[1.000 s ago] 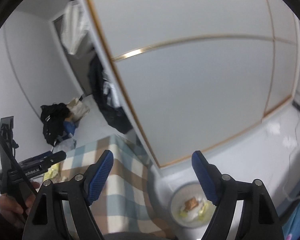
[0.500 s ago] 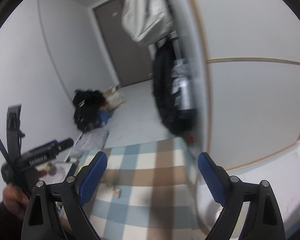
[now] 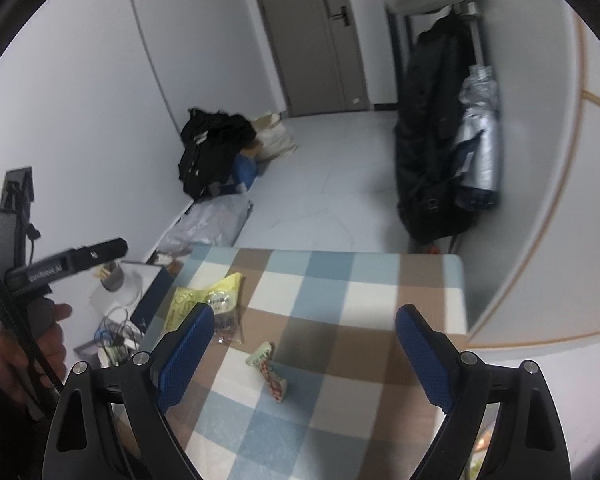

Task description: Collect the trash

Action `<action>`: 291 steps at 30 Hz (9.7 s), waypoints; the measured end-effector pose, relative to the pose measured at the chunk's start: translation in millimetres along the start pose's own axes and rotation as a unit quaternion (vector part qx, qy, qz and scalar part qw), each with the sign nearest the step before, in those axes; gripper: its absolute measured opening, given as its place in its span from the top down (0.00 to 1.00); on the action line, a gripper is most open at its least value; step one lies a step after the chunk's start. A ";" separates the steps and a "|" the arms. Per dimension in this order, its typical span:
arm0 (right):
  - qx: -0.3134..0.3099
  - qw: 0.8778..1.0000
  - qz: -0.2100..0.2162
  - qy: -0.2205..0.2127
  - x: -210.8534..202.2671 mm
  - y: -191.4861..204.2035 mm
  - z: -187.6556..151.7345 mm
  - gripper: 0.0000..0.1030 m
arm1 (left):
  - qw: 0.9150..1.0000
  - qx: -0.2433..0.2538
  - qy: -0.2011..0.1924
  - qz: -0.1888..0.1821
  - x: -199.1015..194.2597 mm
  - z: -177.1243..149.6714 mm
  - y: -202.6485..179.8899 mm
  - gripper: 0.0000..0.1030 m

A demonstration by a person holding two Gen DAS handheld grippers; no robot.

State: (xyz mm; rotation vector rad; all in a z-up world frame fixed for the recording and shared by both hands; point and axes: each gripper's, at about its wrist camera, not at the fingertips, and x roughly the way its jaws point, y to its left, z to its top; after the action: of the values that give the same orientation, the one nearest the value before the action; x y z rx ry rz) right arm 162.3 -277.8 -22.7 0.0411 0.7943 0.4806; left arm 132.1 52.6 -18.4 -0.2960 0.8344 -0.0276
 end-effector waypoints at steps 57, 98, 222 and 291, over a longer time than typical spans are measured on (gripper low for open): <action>-0.047 0.977 0.112 0.176 125.9 13.1 -35.1 0.93 | 0.966 0.046 0.245 0.064 125.0 -26.6 8.1 0.13; 0.009 0.989 0.092 0.112 62.4 -26.7 -34.2 0.98 | 0.974 0.120 0.174 0.081 101.9 -34.8 -28.0 0.96; 0.386 0.914 -0.083 0.091 -45.8 -386.7 -278.1 0.91 | 0.863 0.349 0.351 -0.099 180.8 -225.5 -413.5 0.95; 0.403 0.907 -0.106 0.059 -122.9 -350.8 -235.4 0.14 | 0.899 0.338 0.248 -0.123 112.3 -190.7 -407.5 0.32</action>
State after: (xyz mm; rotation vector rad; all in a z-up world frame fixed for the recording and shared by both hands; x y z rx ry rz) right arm 65.3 -677.0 -180.5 0.6929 1.0608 -0.0805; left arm 105.2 -401.0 -110.8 0.2840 1.2315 -0.6426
